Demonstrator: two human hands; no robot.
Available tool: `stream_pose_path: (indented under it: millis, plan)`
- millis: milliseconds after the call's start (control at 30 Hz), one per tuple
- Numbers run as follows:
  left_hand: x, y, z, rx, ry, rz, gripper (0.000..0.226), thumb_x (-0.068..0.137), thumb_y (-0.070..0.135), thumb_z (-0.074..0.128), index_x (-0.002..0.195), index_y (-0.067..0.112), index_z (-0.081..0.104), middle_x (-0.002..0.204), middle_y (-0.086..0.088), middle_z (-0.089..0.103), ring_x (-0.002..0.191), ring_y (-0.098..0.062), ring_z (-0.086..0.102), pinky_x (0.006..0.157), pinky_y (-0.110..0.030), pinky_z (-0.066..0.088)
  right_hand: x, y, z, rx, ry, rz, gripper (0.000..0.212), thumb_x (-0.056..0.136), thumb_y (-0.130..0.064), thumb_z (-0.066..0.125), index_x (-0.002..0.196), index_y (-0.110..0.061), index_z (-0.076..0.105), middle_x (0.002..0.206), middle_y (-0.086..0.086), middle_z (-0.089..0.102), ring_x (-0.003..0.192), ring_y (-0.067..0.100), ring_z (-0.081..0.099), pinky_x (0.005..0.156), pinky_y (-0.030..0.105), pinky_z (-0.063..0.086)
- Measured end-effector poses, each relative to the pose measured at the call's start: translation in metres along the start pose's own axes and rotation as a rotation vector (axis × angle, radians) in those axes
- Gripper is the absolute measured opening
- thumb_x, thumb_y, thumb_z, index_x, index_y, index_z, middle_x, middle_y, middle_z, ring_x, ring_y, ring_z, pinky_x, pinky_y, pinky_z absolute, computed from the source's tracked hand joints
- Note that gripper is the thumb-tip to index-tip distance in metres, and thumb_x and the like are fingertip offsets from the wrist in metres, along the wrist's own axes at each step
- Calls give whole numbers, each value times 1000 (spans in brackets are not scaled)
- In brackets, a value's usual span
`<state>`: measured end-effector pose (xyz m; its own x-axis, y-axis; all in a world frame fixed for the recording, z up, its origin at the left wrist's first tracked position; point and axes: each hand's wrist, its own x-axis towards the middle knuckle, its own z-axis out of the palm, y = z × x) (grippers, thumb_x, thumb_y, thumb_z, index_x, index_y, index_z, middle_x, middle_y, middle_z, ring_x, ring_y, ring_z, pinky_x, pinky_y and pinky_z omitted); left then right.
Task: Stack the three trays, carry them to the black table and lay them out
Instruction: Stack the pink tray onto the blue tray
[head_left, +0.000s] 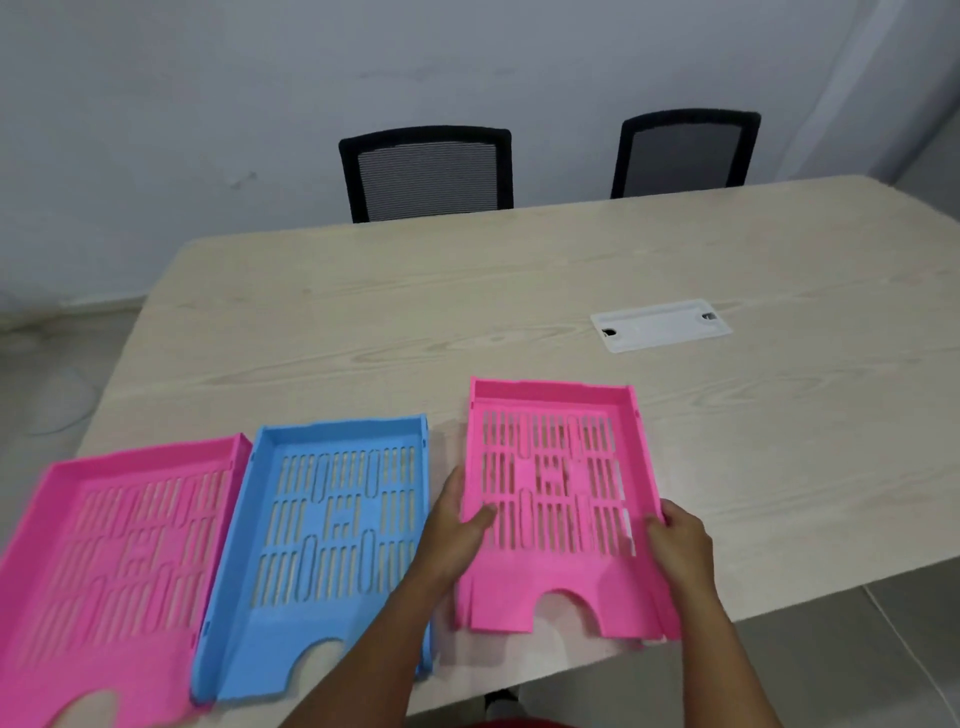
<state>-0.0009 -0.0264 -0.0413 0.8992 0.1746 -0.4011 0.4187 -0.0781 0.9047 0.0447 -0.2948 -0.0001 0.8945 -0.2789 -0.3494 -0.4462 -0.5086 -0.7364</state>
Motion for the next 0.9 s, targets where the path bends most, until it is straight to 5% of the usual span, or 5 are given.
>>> stream_pose_path:
  millis: [167, 367, 500, 600, 900]
  plan:
    - [-17, 49, -33, -117, 178, 147, 73, 90, 10, 68, 153, 14, 32, 156, -2, 41, 142, -21, 42, 119, -49, 32, -8, -39, 16, 61, -7, -121, 28, 99, -15, 44, 81, -15, 65, 72, 5, 62, 64, 17, 53, 55, 30, 40]
    - [-44, 34, -135, -114, 386, 162, 61, 90, -4, 63, 147, 4, 41, 150, -14, 50, 139, -30, 47, 118, -53, 33, -55, -81, 92, 61, -161, -256, 29, 97, -13, 45, 73, -16, 60, 62, -1, 56, 57, 17, 49, 51, 29, 35]
    - [-75, 15, -201, -109, 506, 94, 60, 89, -17, 56, 145, -2, 40, 149, -18, 47, 133, -22, 47, 115, -40, 34, -94, -92, 149, 16, -297, -356, 30, 97, -12, 49, 72, -20, 63, 64, -2, 63, 59, 12, 58, 50, 20, 42]
    - [-91, -8, -233, -74, 524, 38, 62, 90, -16, 55, 147, 0, 38, 150, -17, 46, 134, -22, 46, 112, -38, 36, -117, -88, 180, -5, -362, -380, 31, 97, -11, 49, 71, -21, 61, 62, -6, 62, 54, 2, 58, 48, 12, 42]
    - [-96, -43, -246, -39, 430, -13, 68, 94, -6, 51, 152, 22, 32, 157, -6, 40, 138, -30, 47, 107, -57, 46, -136, -70, 212, -65, -233, -404, 26, 97, -11, 44, 93, -14, 70, 82, 2, 71, 76, 18, 67, 71, 39, 57]
